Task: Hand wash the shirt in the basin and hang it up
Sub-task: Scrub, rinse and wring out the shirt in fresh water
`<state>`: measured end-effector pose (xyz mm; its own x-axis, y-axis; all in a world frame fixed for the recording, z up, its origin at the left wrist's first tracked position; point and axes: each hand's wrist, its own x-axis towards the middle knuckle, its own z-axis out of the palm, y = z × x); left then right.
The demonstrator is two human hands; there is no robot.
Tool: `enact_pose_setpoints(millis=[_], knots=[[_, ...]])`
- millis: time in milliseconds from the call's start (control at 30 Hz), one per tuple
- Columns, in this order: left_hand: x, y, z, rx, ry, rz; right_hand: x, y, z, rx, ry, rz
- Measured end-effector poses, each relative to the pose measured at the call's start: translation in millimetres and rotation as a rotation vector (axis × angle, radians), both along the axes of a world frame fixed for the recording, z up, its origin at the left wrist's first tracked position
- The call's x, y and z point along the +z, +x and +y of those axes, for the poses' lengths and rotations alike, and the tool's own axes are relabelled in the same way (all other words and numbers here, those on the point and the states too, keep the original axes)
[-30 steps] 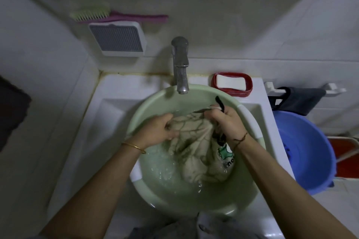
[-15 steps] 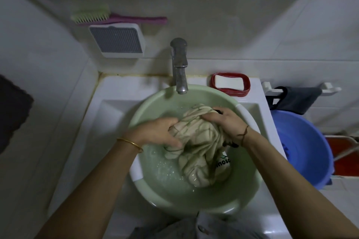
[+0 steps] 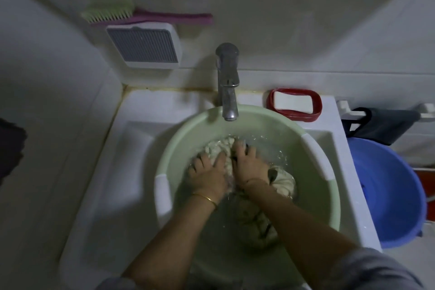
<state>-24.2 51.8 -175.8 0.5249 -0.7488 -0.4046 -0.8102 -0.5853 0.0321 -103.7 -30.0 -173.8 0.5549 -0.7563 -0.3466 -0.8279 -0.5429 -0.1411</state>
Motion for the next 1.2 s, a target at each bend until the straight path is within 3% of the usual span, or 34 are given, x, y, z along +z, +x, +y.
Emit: enact_pose_setpoints(millis=[100, 200, 267, 367, 433, 500, 600, 800, 867, 933, 1000, 1100, 1167, 1200], knots=[[-8, 1, 6, 0.009, 0.084, 0.009, -21, -8, 1, 0.271, -0.164, 0.107], [-6, 11, 5, 0.089, -0.088, 0.177, -23, -9, -19, 0.122, 0.001, 0.049], [0, 13, -2, 0.238, -0.301, 0.441, -21, -6, -25, -0.165, 0.091, -0.129], [14, 10, -19, 0.922, -0.555, 1.111, 0, -6, -12, -0.486, 0.319, -0.49], [25, 3, -32, 1.327, -0.673, 1.466, 25, -12, 4, -0.489, 0.345, -0.581], [34, -5, -39, 1.447, -0.718, 1.535, 51, -15, 19, -0.411, 0.284, -0.605], [49, -13, -37, 1.404, -0.723, 1.641, 76, -10, 31, -0.293, 0.195, -0.601], [78, -26, -36, 1.089, -0.469, 1.415, 63, 1, -1, -0.357, 0.176, -0.517], [76, -16, -32, 0.867, -0.431, 1.09, 49, 1, -11, -0.285, 0.106, -0.473], [60, 4, -27, 0.528, -0.467, 0.526, 30, 1, -15, -0.18, 0.026, -0.428], [50, 15, -20, 0.322, -0.455, 0.247, 14, 1, -14, -0.138, 0.033, -0.312], [25, 7, -9, 0.058, -0.061, 0.095, -3, 4, 7, 0.022, 0.005, -0.059], [11, -2, 0, 0.044, 0.138, 0.081, -10, 1, 18, 0.241, -0.006, 0.002], [8, -1, 3, 0.11, 0.125, 0.102, -13, -2, 17, 0.262, 0.062, -0.021]])
